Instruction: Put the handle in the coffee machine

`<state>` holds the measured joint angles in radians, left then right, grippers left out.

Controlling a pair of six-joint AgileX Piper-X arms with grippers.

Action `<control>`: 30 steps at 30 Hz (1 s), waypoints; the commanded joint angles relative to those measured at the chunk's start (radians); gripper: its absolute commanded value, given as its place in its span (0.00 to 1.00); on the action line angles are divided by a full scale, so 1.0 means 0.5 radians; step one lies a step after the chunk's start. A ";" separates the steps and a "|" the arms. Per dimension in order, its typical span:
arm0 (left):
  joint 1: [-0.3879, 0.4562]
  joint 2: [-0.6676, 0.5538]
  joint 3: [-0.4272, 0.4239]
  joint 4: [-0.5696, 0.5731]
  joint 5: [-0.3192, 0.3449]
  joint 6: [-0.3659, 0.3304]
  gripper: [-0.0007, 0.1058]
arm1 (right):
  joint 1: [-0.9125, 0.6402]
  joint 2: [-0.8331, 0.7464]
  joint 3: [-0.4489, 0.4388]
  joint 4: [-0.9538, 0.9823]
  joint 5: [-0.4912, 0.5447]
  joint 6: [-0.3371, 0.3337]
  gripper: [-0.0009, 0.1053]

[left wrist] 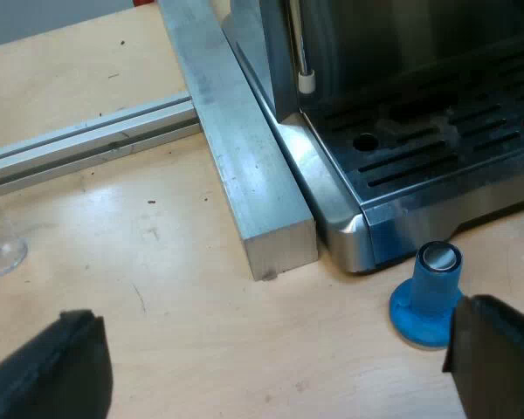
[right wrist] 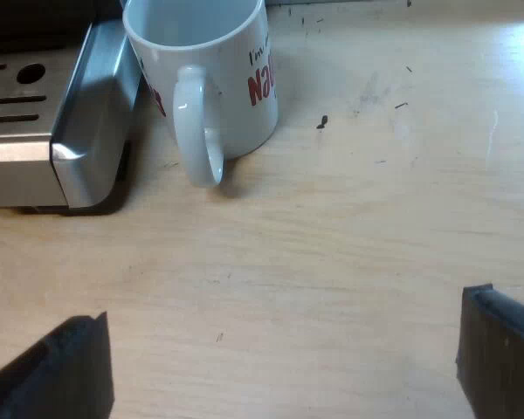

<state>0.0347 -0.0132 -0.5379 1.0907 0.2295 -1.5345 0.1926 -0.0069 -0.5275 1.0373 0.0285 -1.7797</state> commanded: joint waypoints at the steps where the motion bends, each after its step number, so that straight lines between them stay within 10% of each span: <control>1: 0.003 -0.275 -0.004 -0.037 -0.019 -0.023 0.76 | -0.007 -0.089 -0.011 0.001 -0.013 -0.023 0.77; 30: -0.016 -0.275 -0.004 -0.037 -0.019 -0.023 0.76 | -0.007 -0.089 -0.011 0.001 -0.013 -0.023 0.77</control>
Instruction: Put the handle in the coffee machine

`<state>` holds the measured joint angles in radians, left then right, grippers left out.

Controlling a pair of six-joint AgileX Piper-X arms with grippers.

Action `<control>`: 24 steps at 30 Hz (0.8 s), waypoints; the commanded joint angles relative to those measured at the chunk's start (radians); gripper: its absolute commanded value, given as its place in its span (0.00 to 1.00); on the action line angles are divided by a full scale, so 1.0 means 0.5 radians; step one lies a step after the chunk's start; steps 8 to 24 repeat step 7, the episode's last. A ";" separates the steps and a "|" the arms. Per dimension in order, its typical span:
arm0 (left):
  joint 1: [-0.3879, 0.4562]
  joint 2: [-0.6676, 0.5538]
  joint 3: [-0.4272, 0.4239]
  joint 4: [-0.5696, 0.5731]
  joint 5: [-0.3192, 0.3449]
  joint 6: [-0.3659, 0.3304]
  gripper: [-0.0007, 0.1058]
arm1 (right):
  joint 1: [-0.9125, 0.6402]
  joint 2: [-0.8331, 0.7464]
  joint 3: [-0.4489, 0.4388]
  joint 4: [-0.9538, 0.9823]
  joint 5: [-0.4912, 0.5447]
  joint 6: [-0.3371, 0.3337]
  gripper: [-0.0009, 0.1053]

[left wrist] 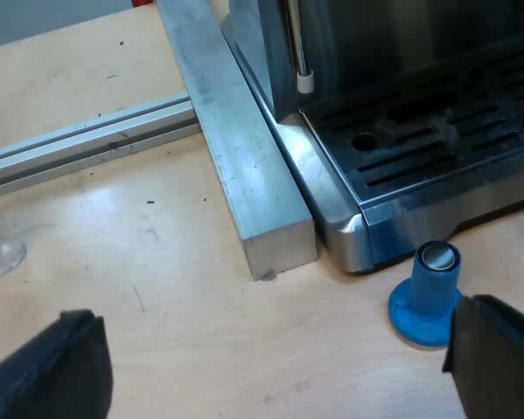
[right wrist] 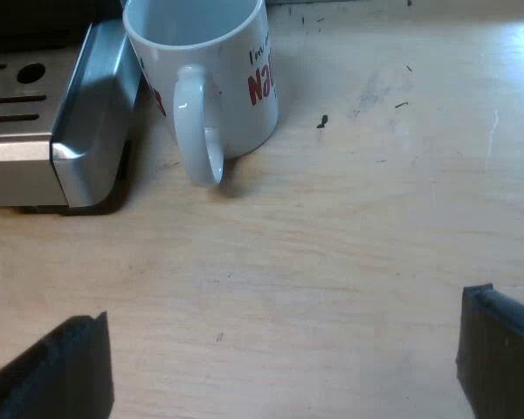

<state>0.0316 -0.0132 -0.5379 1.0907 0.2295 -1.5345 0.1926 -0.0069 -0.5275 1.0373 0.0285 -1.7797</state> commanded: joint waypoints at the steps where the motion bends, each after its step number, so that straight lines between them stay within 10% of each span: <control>1: -0.010 -0.275 -0.004 -0.037 -0.019 -0.023 0.76 | -0.007 -0.089 -0.011 0.001 -0.013 -0.023 0.77; 24: -0.010 -0.281 -0.004 -0.037 -0.019 -0.023 0.76 | -0.007 -0.089 -0.011 0.001 -0.013 -0.023 0.77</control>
